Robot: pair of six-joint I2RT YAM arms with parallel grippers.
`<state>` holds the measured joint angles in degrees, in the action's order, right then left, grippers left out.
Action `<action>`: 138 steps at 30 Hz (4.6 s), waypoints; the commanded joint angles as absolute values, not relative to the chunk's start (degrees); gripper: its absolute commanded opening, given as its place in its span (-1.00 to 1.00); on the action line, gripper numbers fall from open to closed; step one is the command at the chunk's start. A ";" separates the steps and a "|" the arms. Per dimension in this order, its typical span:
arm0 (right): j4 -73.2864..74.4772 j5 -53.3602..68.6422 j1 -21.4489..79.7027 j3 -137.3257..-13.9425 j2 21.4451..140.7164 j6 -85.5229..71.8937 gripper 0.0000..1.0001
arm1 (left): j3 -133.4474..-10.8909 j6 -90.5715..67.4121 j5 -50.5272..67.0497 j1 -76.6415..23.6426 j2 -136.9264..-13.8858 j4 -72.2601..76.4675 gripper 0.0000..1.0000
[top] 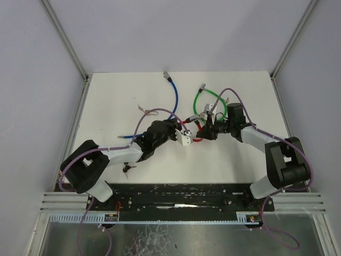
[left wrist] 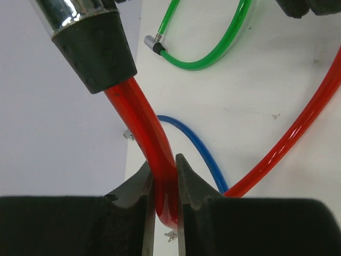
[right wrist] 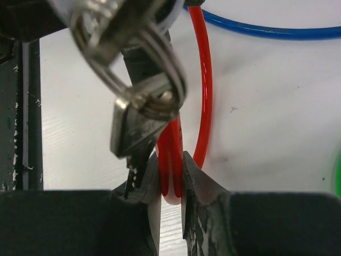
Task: Lock with the key
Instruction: Lock the lock.
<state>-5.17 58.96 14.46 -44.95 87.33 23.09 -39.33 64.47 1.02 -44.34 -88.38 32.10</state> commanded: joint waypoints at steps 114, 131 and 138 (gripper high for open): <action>26.90 63.59 4.57 -66.00 83.18 9.86 -0.25 | -36.21 74.53 -25.13 -52.12 -102.92 56.24 -1.00; 30.84 60.76 6.04 -67.44 83.23 18.09 -0.90 | -36.13 74.44 -25.06 -52.12 -102.60 55.98 -1.00; 32.94 59.64 6.69 -67.27 81.38 30.17 -1.00 | -36.04 74.18 -24.66 -52.06 -102.18 55.68 -1.00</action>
<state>30.59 61.52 5.41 -65.78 83.42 20.27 -36.27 74.22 -23.40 -52.40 -101.51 59.16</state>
